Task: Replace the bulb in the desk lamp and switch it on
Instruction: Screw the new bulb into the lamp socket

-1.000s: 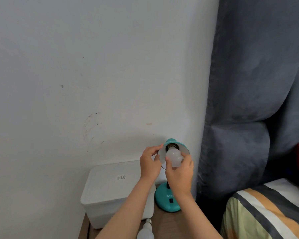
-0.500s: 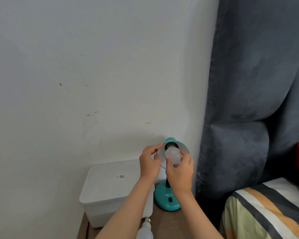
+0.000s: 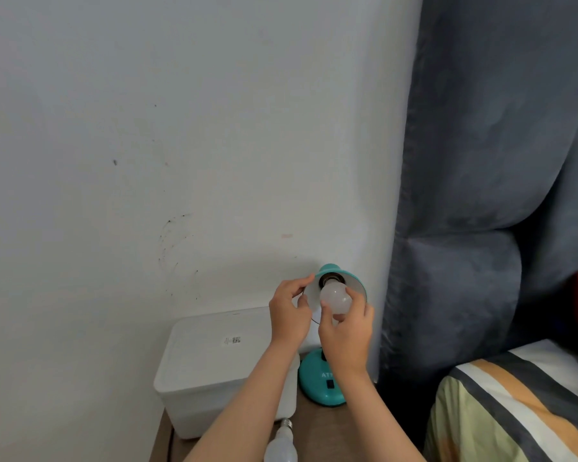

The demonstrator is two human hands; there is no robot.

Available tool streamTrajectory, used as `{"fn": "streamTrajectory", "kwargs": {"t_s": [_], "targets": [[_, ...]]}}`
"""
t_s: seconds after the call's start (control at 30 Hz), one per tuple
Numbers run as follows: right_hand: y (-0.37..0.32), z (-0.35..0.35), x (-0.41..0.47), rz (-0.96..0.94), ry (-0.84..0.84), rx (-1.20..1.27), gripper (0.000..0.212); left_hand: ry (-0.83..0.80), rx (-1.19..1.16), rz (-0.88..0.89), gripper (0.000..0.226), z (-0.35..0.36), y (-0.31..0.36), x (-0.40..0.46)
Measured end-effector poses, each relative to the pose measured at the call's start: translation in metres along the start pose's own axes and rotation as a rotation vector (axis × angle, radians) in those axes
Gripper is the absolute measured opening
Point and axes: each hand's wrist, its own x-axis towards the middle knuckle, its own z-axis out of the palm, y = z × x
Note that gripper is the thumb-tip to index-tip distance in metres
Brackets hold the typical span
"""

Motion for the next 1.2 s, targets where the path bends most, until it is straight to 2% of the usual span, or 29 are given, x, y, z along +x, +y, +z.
{"fn": "streamTrajectory", "kwargs": {"t_s": [0.17,0.37,0.5,0.57,0.77,0.97,1.13,1.2], "targets": [[0.0018,-0.0006,-0.0038,-0.095,-0.027,-0.05,0.048,-0.01,0.008,0.004,0.046,-0.0018,0.0002,0.0003],[-0.0007,-0.0029,0.0022,0.077,0.023,0.021,0.048,-0.003,0.014,0.012,0.048,-0.0022,0.0004,0.0007],[-0.0008,-0.0001,-0.0026,-0.07,0.001,0.005,0.049,-0.009,0.02,0.012,0.047,-0.0012,0.0009,-0.001],[0.0013,0.0004,-0.0047,-0.083,-0.011,-0.001,0.049,-0.009,0.018,0.012,0.048,-0.0016,0.001,-0.0008],[0.0022,-0.0011,-0.0004,0.087,0.012,0.014,0.051,-0.012,0.014,0.014,0.05,-0.0021,0.0012,-0.0016],[0.0066,0.001,-0.0067,-0.096,-0.029,-0.024,0.048,-0.006,0.014,0.022,0.05,-0.0014,0.0003,-0.0011],[0.0035,-0.0012,0.0003,0.035,0.015,-0.006,0.049,-0.006,0.0,0.018,0.047,-0.0014,-0.0007,-0.0015],[0.0046,-0.0001,-0.0007,-0.044,-0.001,-0.011,0.051,-0.01,0.0,0.023,0.048,-0.0011,-0.0005,-0.002]]}}
